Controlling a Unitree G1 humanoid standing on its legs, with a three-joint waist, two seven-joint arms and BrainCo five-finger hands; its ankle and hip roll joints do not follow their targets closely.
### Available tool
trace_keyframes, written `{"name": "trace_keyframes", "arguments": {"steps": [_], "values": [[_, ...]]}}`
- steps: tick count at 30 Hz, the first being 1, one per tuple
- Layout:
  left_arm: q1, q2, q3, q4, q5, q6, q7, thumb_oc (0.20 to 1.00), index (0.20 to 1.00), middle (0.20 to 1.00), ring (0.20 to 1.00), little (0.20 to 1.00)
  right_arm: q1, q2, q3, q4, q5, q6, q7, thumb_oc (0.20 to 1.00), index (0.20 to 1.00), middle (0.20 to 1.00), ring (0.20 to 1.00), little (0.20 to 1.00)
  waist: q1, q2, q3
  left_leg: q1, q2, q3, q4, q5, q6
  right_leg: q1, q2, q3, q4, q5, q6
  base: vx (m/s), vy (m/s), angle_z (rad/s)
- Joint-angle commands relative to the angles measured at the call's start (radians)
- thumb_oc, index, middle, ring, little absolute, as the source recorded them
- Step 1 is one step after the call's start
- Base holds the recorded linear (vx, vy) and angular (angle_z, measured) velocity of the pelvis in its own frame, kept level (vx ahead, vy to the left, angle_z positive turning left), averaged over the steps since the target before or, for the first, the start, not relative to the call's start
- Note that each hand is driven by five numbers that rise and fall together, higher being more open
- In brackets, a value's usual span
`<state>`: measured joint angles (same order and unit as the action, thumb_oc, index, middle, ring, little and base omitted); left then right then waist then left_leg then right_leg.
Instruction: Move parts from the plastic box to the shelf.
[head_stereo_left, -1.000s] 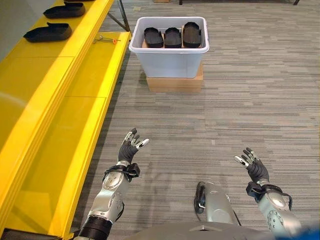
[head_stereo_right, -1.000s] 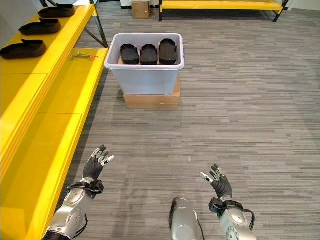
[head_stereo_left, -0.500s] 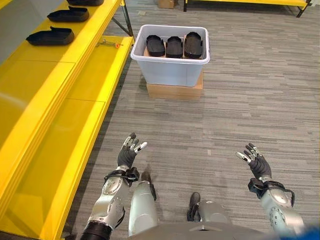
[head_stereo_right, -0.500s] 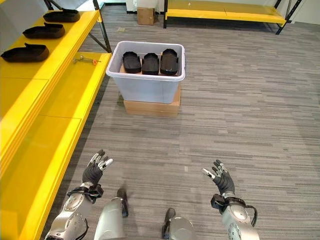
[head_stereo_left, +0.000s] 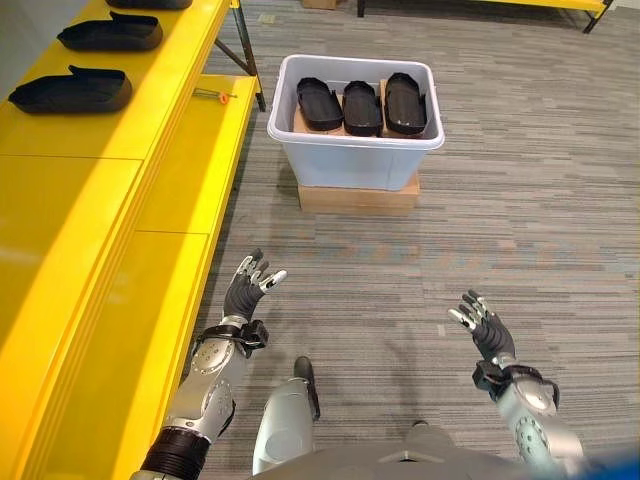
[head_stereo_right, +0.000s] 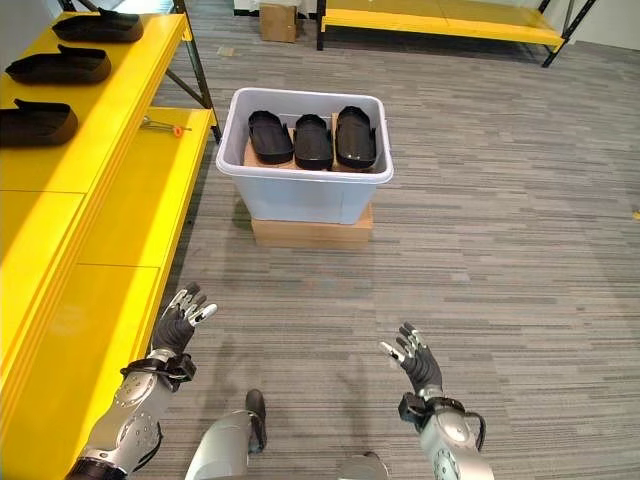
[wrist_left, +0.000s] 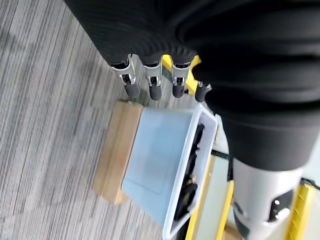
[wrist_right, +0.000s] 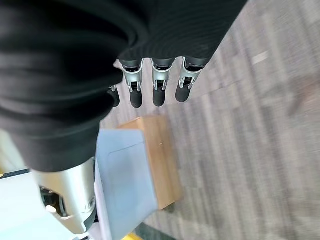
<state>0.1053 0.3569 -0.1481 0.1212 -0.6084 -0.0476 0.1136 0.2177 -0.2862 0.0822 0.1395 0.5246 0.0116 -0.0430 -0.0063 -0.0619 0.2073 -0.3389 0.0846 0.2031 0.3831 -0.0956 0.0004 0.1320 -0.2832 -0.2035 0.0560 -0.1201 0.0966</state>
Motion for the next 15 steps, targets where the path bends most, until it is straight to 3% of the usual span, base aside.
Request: {"name": "trace_keyframes", "arguments": {"steps": [1, 2, 4, 5, 6, 7, 8, 9, 11, 12, 13, 15], "values": [[0.037, -0.019, 0.013, -0.06, 0.002, -0.043, -0.002, 1.0, 1.0, 1.0, 1.0, 1.0, -0.002, -0.056, -0.035, -0.018, -0.046, -0.035, 0.002, 1.0, 1.0, 1.0, 1.0, 1.0, -0.005, 0.029, -0.055, -0.003, 0.04, 0.002, -0.051, 0.075, -0.045, -0.013, 0.043, 0.004, 0.085, -0.029, 0.034, 0.16, 0.078, -0.02], [0.043, -0.021, 0.017, -0.058, 0.001, -0.043, 0.001, 1.0, 1.0, 1.0, 1.0, 1.0, -0.004, -0.053, -0.031, -0.017, -0.049, -0.034, 0.003, 1.0, 1.0, 1.0, 1.0, 1.0, -0.001, 0.027, -0.059, -0.001, 0.033, 0.001, -0.052, 0.066, -0.037, -0.013, 0.038, 0.004, 0.088, -0.024, 0.036, 0.21, 0.132, 0.01], [0.054, -0.02, 0.026, -0.051, 0.005, -0.036, 0.005, 1.0, 1.0, 1.0, 1.0, 1.0, -0.008, -0.046, -0.02, -0.014, -0.053, -0.033, 0.011, 1.0, 1.0, 1.0, 1.0, 1.0, 0.004, 0.025, -0.066, 0.047, -0.01, 0.007, -0.098, 0.042, 0.001, -0.072, 0.02, 0.026, 0.216, 0.07, 0.047, 0.17, 0.143, -0.03], [0.054, -0.02, 0.026, -0.051, 0.005, -0.036, 0.005, 1.0, 1.0, 1.0, 1.0, 1.0, -0.008, -0.046, -0.02, -0.014, -0.053, -0.033, 0.011, 1.0, 1.0, 1.0, 1.0, 1.0, 0.004, 0.025, -0.066, 0.048, -0.01, 0.007, -0.098, 0.042, 0.001, -0.073, 0.019, 0.027, 0.217, 0.07, 0.047, 0.11, 0.195, -0.03], [0.049, -0.008, 0.031, -0.052, 0.012, -0.037, 0.005, 1.0, 1.0, 1.0, 1.0, 1.0, -0.017, -0.041, -0.01, -0.012, -0.053, -0.036, 0.015, 1.0, 1.0, 1.0, 1.0, 1.0, -0.003, 0.041, -0.052, 0.104, -0.041, 0.002, -0.158, 0.032, 0.034, -0.16, 0.026, 0.051, 0.413, 0.168, 0.047, 0.1, 0.21, -0.02], [0.047, -0.004, 0.033, -0.054, 0.017, -0.038, 0.003, 1.0, 1.0, 1.0, 1.0, 1.0, -0.021, -0.039, -0.005, -0.01, -0.053, -0.039, 0.017, 1.0, 1.0, 1.0, 1.0, 1.0, -0.009, 0.053, -0.036, 0.141, -0.048, 0.002, -0.189, 0.033, 0.045, -0.21, 0.023, 0.054, 0.494, 0.187, 0.046, 0.1, 0.21, 0.01], [0.047, -0.004, 0.033, -0.054, 0.017, -0.038, 0.003, 1.0, 1.0, 1.0, 1.0, 1.0, -0.021, -0.039, -0.005, -0.01, -0.053, -0.039, 0.017, 1.0, 1.0, 1.0, 1.0, 1.0, -0.009, 0.053, -0.036, 0.141, -0.048, 0.002, -0.189, 0.033, 0.045, -0.211, 0.023, 0.054, 0.494, 0.187, 0.046, 0.17, 0.187, 0.24], [0.05, 0.005, 0.04, -0.064, 0.031, -0.037, 0.001, 1.0, 1.0, 1.0, 1.0, 1.0, -0.013, -0.037, 0.001, -0.01, -0.057, -0.042, 0.027, 1.0, 1.0, 1.0, 1.0, 1.0, -0.022, 0.074, -0.012, 0.219, -0.057, 0.009, -0.245, 0.027, 0.06, -0.263, 0.012, 0.018, 0.593, 0.188, 0.038, 0.15, 0.122, 0.18], [0.05, 0.004, 0.041, -0.063, 0.034, -0.035, -0.005, 1.0, 1.0, 1.0, 1.0, 1.0, -0.01, -0.035, 0.001, -0.007, -0.061, -0.039, 0.028, 1.0, 1.0, 1.0, 1.0, 1.0, -0.03, 0.082, -0.003, 0.256, -0.063, 0.011, -0.269, 0.024, 0.063, -0.306, 0.009, 0.01, 0.623, 0.17, 0.032, 0.23, 0.102, 0.01], [0.042, 0.005, 0.038, -0.062, 0.032, -0.038, -0.005, 1.0, 1.0, 1.0, 1.0, 1.0, -0.006, -0.037, 0.002, -0.011, -0.057, -0.036, 0.027, 1.0, 1.0, 1.0, 1.0, 1.0, -0.052, 0.091, 0.014, 0.305, -0.062, 0.004, -0.297, 0.021, 0.054, -0.383, 0.032, 0.001, 0.573, 0.127, 0.018, 0.38, -0.047, -0.1], [0.029, 0.003, 0.037, -0.055, 0.024, -0.041, -0.005, 1.0, 1.0, 1.0, 1.0, 1.0, -0.01, -0.04, 0.002, -0.014, -0.048, -0.035, 0.024, 1.0, 1.0, 1.0, 1.0, 1.0, -0.077, 0.086, 0.031, 0.338, -0.066, -0.005, -0.304, 0.004, 0.037, -0.414, 0.034, 0.011, 0.419, 0.127, 0.021, 0.38, -0.145, -0.19], [0.024, 0.004, 0.037, -0.052, 0.026, -0.045, -0.012, 1.0, 1.0, 1.0, 1.0, 1.0, -0.01, -0.045, -0.007, -0.021, -0.043, -0.037, 0.028, 1.0, 1.0, 1.0, 1.0, 1.0, -0.093, 0.081, 0.034, 0.362, -0.061, -0.004, -0.298, -0.019, 0.013, -0.421, -0.002, 0.022, 0.233, 0.166, 0.044, 0.25, -0.154, -0.04]]}}
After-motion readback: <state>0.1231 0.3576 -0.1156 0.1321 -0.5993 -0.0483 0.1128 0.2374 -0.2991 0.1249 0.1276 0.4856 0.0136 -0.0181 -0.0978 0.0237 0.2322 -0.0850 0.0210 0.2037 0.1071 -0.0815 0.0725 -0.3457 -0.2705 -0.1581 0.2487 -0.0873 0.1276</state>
